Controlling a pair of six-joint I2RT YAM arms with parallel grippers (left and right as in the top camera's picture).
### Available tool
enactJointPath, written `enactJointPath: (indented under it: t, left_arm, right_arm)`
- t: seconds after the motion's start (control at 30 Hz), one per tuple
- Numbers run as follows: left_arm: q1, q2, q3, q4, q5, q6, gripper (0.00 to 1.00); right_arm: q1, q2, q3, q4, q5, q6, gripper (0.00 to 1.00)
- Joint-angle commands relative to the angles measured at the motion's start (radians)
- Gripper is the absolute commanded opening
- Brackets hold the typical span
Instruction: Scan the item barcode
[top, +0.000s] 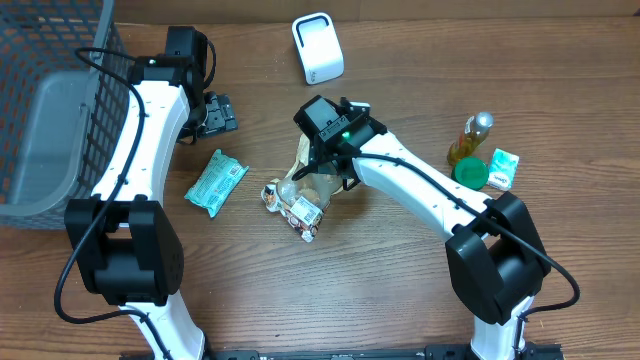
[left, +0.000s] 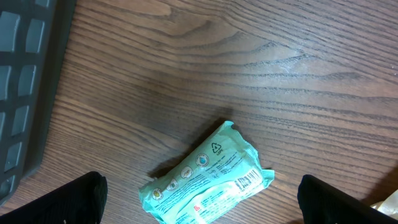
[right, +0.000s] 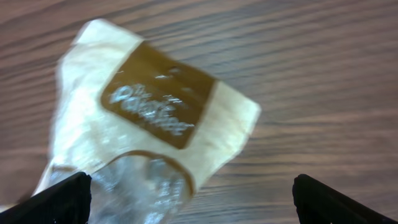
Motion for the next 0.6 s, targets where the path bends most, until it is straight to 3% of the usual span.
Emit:
enactJointPath:
  t: [0.0, 0.13, 0.17, 0.3, 0.37, 0.57]
  left_arm:
    - [-0.002, 0.008, 0.019, 0.0, -0.013, 0.015, 1.0]
    - [-0.002, 0.008, 0.019, 0.0, -0.013, 0.015, 1.0]
    - [-0.002, 0.008, 0.019, 0.0, -0.013, 0.015, 1.0]
    - [-0.002, 0.008, 0.019, 0.0, -0.013, 0.015, 1.0]
    - [-0.002, 0.008, 0.019, 0.0, -0.013, 0.015, 1.0]
    - [-0.002, 0.008, 0.019, 0.0, -0.013, 0.015, 1.0]
  right_arm:
    - [-0.034, -0.029, -0.003, 0.012, -0.211, -0.189, 1.0]
    - [-0.077, -0.029, -0.003, -0.066, -0.339, -0.203, 0.73]
    - [-0.087, -0.029, -0.003, -0.101, -0.338, -0.203, 0.59]
    - [-0.099, -0.029, -0.008, -0.203, -0.339, -0.202, 0.19]
    - [-0.094, -0.029, -0.015, -0.218, -0.338, -0.203, 0.15]
    - [-0.078, -0.029, -0.042, -0.123, -0.354, -0.202, 0.14]
